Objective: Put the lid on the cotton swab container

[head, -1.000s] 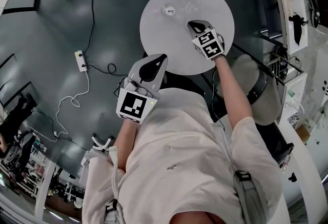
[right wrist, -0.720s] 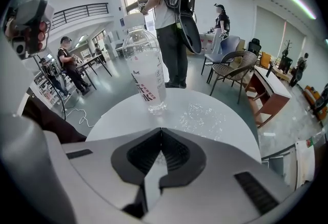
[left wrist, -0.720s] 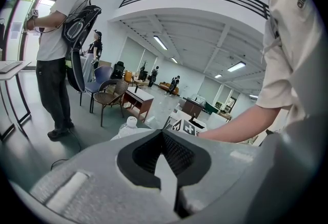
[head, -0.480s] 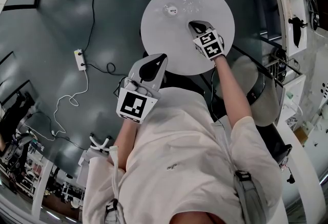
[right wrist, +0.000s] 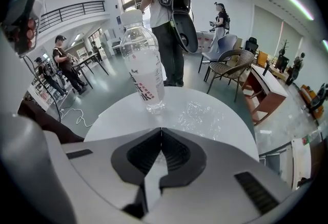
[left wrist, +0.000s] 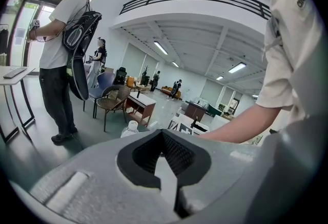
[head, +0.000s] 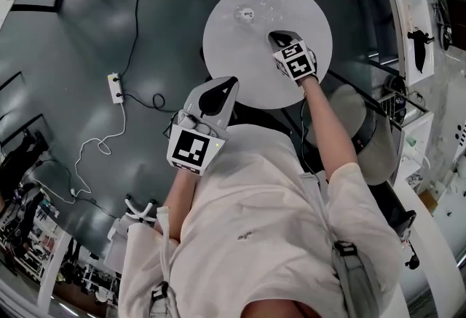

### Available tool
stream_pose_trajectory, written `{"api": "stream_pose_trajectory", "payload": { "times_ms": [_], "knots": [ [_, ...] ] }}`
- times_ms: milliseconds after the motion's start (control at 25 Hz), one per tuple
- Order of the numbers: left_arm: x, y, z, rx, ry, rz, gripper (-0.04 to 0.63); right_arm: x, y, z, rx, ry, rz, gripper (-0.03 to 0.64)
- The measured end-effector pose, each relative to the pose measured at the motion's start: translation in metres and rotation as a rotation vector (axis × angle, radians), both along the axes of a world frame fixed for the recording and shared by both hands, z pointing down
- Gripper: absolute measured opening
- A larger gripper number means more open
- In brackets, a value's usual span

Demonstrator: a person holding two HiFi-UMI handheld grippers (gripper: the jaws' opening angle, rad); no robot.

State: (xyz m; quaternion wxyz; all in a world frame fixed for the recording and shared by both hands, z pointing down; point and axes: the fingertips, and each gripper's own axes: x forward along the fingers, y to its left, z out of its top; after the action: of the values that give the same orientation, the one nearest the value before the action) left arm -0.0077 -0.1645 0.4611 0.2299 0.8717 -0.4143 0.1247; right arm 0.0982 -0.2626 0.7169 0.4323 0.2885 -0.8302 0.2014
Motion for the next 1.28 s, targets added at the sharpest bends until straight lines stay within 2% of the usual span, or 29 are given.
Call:
{"api": "stream_pose_trajectory", "payload": {
  "times_ms": [200,520,1000,1280],
  "knots": [
    [0.002,0.019,-0.015,0.040,-0.023,-0.007,0.009,0.006,0.005,-0.015,0.039,0.003,0.025,0.008],
    [0.016,0.051,-0.025,0.082,-0.025,0.008,0.009,0.009,0.041,-0.077,0.096,-0.139,0.098,0.008],
    [0.055,0.095,-0.034,0.104,-0.006,0.069,0.009,0.034,0.128,-0.194,0.218,-0.326,0.074,0.008],
    [0.054,0.114,-0.033,0.107,-0.018,0.079,0.009,0.044,0.170,-0.243,0.295,-0.399,0.108,0.008]
  ]
}}
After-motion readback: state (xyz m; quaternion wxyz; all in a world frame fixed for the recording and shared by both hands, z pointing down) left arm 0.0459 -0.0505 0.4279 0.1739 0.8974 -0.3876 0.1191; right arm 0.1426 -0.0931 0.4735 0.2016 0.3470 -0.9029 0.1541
